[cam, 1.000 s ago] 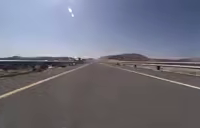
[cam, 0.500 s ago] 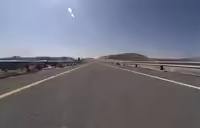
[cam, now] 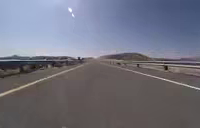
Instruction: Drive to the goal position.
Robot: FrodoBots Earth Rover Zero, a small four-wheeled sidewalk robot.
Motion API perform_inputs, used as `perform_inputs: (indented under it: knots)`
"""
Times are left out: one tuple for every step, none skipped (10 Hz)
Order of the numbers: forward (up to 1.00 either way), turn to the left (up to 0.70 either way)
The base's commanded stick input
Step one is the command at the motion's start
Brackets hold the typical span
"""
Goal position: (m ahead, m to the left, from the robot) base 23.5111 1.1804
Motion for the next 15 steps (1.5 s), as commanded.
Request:
perform_inputs:
  knots:
    - [1.00,0.00]
    - [1.00,0.00]
    - [1.00,0.00]
    - [1.00,0.00]
    - [1.00,0.00]
    - [1.00,0.00]
    - [1.00,0.00]
    - [1.00,0.00]
    - [1.00,0.00]
    - [1.00,0.00]
    - [1.00,0.00]
    - [1.00,0.00]
    - [1.00,0.00]
    - [1.00,0.00]
    - [1.00,0.00]
